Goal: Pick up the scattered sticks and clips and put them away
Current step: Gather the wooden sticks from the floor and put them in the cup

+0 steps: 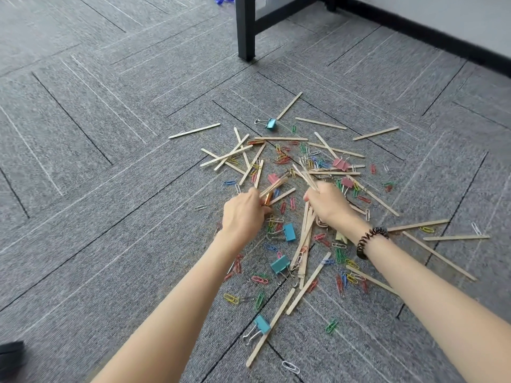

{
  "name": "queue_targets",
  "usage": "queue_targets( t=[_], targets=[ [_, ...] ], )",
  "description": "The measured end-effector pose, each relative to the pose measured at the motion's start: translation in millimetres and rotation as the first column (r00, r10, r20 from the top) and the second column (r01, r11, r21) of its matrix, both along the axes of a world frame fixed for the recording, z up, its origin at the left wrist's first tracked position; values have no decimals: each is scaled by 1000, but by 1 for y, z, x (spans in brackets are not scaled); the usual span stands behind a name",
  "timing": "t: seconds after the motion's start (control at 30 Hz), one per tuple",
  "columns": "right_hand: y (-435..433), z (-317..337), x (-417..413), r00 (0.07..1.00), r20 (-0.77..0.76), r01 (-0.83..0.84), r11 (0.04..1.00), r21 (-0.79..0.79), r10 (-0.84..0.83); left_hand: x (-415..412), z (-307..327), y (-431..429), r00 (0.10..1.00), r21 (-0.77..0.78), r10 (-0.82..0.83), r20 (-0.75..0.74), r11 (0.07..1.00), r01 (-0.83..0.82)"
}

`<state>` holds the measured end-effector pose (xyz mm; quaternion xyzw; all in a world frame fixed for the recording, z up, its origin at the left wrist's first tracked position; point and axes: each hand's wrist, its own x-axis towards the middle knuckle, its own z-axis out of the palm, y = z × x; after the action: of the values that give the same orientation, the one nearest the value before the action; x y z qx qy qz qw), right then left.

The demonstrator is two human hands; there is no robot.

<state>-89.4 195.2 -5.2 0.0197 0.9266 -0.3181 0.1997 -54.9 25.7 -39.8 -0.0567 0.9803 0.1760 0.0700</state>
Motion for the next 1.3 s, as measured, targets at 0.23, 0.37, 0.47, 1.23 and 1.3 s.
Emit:
queue_targets(
  t=[0.23,0.37,0.47,1.23,1.3],
  targets=[
    [13,0,37,986,-44,-138,944,301,158,-1,7,-3,996,-59,-76,40,995,78],
    [8,-8,53,975,-137,-104,898,427,178,7,7,-8,992,-56,-99,73,993,103],
    [1,-11,55,983,-117,-81,906,415,141,16,6,-15,994,0,-84,75,996,84],
    [6,-8,50,998,-21,-51,994,102,53,88,11,-23,983,473,-56,175,880,-34],
    [8,1,54,999,26,-21,1000,-1,21,95,11,-15,981,513,-60,186,857,-45]
  ],
)
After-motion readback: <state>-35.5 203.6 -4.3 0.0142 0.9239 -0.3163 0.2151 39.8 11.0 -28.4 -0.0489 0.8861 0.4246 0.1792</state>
